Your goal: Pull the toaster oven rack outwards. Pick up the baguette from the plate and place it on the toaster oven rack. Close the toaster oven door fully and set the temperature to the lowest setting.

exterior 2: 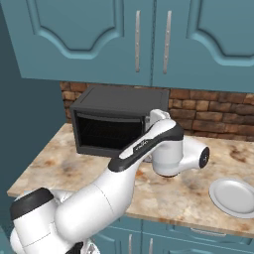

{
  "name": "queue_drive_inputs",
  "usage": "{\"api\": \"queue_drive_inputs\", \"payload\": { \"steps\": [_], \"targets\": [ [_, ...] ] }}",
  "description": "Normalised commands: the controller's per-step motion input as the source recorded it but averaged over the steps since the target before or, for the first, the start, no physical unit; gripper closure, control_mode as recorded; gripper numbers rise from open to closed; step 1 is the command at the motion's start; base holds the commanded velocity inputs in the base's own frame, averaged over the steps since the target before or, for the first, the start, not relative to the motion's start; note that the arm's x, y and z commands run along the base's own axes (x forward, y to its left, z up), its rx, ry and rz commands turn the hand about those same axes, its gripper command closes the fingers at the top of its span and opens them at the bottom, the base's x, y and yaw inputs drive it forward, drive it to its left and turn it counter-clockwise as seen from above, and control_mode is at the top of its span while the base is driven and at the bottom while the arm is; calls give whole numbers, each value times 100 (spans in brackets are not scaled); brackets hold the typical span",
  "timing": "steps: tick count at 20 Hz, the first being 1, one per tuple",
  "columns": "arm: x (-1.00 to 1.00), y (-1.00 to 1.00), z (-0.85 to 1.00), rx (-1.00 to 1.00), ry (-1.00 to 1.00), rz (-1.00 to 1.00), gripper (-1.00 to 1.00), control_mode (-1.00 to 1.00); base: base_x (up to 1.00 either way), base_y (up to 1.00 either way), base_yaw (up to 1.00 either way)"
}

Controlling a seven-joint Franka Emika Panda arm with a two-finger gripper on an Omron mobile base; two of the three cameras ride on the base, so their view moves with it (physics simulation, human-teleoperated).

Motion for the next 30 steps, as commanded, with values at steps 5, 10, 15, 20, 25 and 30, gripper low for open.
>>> {"api": "queue_drive_inputs", "payload": {
  "steps": [5, 10, 15, 20, 25, 30],
  "targets": [
    [22, -15, -16, 0, 2, 3, -100, -100, 0, 0, 0],
    [19, -3, -23, 0, 0, 3, -100, -100, 0, 0, 0],
    [16, 0, -23, 0, 0, 4, -100, -100, 0, 0, 0],
    [22, 0, -10, 0, 0, 4, -100, -100, 0, 0, 0],
    [27, 0, -4, 0, 0, 5, -100, -100, 0, 0, 0],
    [26, 0, -7, 0, 0, 5, -100, -100, 0, 0, 0]
  ]
}}
